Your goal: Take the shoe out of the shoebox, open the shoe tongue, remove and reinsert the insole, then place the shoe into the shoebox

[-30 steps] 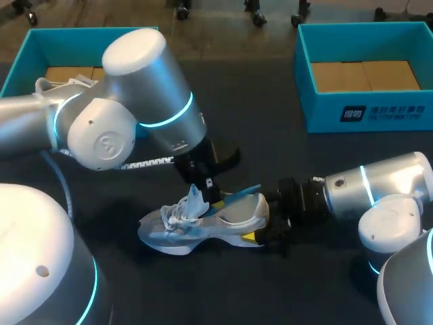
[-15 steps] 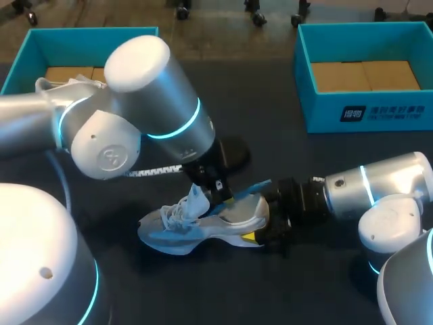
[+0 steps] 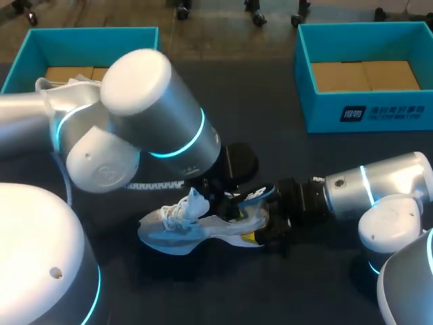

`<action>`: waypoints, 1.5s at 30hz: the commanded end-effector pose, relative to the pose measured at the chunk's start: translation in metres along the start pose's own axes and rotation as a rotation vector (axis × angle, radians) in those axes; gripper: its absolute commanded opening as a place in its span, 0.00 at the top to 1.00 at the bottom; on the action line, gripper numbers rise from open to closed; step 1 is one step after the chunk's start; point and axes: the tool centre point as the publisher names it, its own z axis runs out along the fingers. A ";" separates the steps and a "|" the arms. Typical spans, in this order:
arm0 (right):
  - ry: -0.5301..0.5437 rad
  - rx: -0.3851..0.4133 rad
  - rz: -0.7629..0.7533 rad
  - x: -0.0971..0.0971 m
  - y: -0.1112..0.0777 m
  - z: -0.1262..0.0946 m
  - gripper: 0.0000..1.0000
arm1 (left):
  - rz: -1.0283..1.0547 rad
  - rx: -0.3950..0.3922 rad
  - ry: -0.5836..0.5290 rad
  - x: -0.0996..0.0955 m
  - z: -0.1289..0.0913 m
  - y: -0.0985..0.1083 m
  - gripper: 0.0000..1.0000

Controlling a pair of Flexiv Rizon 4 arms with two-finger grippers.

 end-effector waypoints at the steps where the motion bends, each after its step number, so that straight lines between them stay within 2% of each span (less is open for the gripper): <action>1: -0.001 0.006 0.001 0.001 0.001 0.000 1.00 | 0.007 0.011 -0.063 0.014 -0.011 0.003 0.17; 6: -0.001 0.006 0.001 0.001 0.001 0.000 1.00 | 0.008 0.001 -0.130 0.017 -0.005 -0.005 0.22; 8: -0.001 0.006 0.001 0.001 0.001 0.000 1.00 | -0.002 -0.004 -0.160 0.017 0.000 -0.005 0.29; 11: -0.001 0.006 0.001 0.001 0.001 0.000 1.00 | -0.015 -0.020 -0.187 0.016 0.006 -0.005 0.33; 16: -0.001 0.006 0.001 0.001 0.001 0.000 1.00 | -0.045 -0.044 -0.234 0.014 0.013 -0.008 0.32; 20: -0.001 0.006 0.001 0.001 0.001 0.000 1.00 | -0.051 -0.046 -0.246 0.012 0.015 -0.007 0.36; 22: -0.001 0.006 0.001 0.001 0.001 0.000 1.00 | -0.058 -0.057 -0.273 0.011 0.017 -0.008 0.42; 24: -0.001 0.006 0.001 0.001 0.001 0.000 1.00 | -0.063 -0.066 -0.290 0.010 0.020 -0.011 0.44; 27: -0.001 0.006 0.001 0.001 0.001 0.000 1.00 | -0.071 -0.081 -0.321 0.007 0.026 -0.014 0.56; 29: -0.001 0.006 0.001 0.001 0.001 0.000 1.00 | -0.081 -0.086 -0.330 0.006 0.027 -0.015 0.73; 30: -0.001 0.006 0.001 0.001 0.001 0.000 1.00 | -0.084 -0.085 -0.330 0.006 0.028 -0.015 0.78; 31: -0.001 0.006 0.001 0.001 0.001 0.000 1.00 | -0.089 -0.084 -0.327 0.006 0.027 -0.014 0.97; 32: -0.001 0.006 0.001 0.001 0.001 0.000 1.00 | -0.090 -0.084 -0.327 0.006 0.026 -0.013 1.00; 38: -0.001 0.006 0.001 0.001 0.001 0.000 1.00 | -0.095 -0.073 -0.340 0.009 0.022 -0.009 1.00; 45: -0.001 0.006 0.001 0.001 0.001 0.000 1.00 | -0.089 -0.022 -0.367 0.017 0.008 -0.003 1.00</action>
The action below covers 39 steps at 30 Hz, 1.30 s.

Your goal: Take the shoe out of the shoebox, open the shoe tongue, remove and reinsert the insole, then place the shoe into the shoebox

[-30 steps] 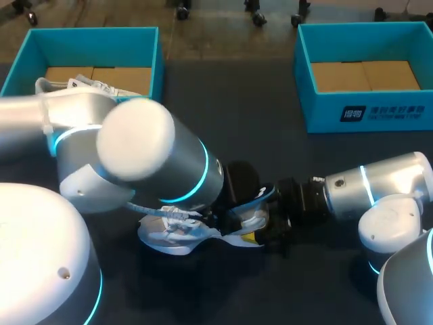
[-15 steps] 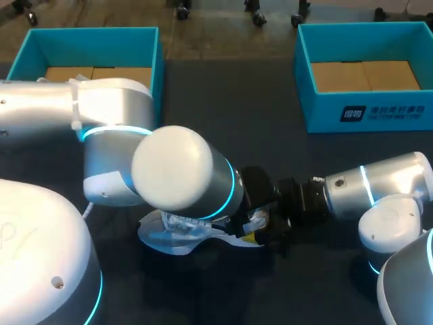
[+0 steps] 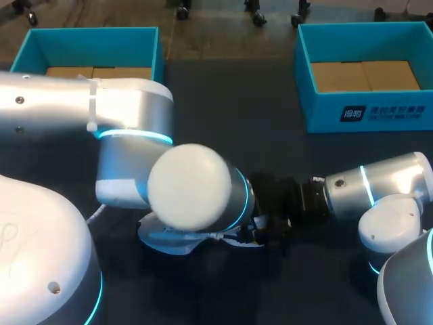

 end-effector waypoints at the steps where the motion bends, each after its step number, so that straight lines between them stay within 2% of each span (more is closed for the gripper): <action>1: -0.001 0.006 0.001 0.001 0.001 0.000 1.00 | 0.001 0.033 -0.022 0.001 -0.015 0.013 1.00; 3: -0.001 0.006 0.001 0.001 0.001 0.000 1.00 | 0.005 0.035 -0.025 0.002 -0.017 0.013 1.00; 4: -0.001 0.006 0.001 0.001 0.001 0.000 1.00 | 0.008 0.033 -0.036 0.002 -0.018 0.013 0.93; 6: -0.001 0.006 0.001 0.001 0.001 0.000 1.00 | 0.008 0.031 -0.036 0.001 -0.016 0.012 0.65; 9: -0.001 0.006 0.001 0.001 0.001 0.000 1.00 | 0.005 0.032 -0.034 0.000 -0.014 0.012 0.52; 16: -0.001 0.006 0.001 0.001 0.001 0.000 1.00 | 0.029 0.087 -0.005 0.003 -0.014 0.020 0.56; 39: -0.001 0.006 0.001 0.001 0.001 0.000 1.00 | 0.048 0.118 0.000 -0.005 0.007 0.023 0.55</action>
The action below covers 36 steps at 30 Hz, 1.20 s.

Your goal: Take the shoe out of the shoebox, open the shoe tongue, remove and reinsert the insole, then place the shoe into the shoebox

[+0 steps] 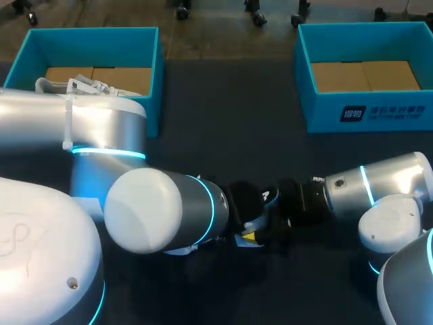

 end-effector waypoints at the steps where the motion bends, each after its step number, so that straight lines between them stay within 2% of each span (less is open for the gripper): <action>1: -0.001 0.006 0.001 0.001 0.001 0.000 1.00 | 0.006 0.016 0.007 -0.002 0.007 0.005 0.54; 14: -0.001 0.006 0.001 0.001 0.001 0.000 1.00 | 0.005 0.056 -0.017 -0.001 0.017 0.007 0.56; 24: -0.001 0.006 0.001 0.001 0.001 0.000 1.00 | -0.010 0.060 -0.001 -0.010 0.027 0.002 0.59; 36: -0.001 0.006 0.001 0.001 0.001 0.000 1.00 | -0.014 0.090 -0.049 -0.009 0.031 0.003 0.62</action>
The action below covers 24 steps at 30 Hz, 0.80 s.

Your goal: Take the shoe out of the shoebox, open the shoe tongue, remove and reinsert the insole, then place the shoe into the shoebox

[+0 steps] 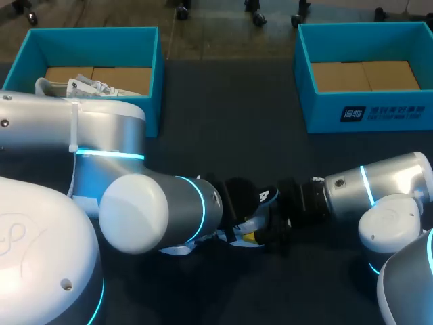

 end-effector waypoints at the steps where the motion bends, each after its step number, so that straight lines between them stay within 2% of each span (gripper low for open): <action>1: -0.001 0.006 0.001 0.001 0.001 0.000 1.00 | -0.003 0.010 -0.021 0.006 0.002 0.003 0.63; 6: -0.001 0.006 0.001 0.001 0.001 0.000 1.00 | -0.018 0.007 -0.001 0.000 0.004 0.004 0.71; 7: -0.001 0.006 0.001 0.001 0.001 0.000 1.00 | -0.021 0.006 0.012 -0.001 0.005 0.004 0.76; 8: -0.001 0.006 0.001 0.001 0.001 0.000 1.00 | -0.029 0.002 0.024 -0.003 0.006 0.005 0.91; 9: -0.001 0.006 0.001 0.001 0.001 0.000 1.00 | -0.035 0.002 0.029 -0.005 0.006 0.005 1.00; 15: -0.001 0.006 0.001 0.001 0.001 0.000 1.00 | -0.068 -0.001 0.093 -0.015 0.006 -0.001 1.00; 24: -0.001 0.006 0.001 0.001 0.001 0.000 1.00 | -0.120 0.039 0.207 -0.017 -0.017 -0.026 1.00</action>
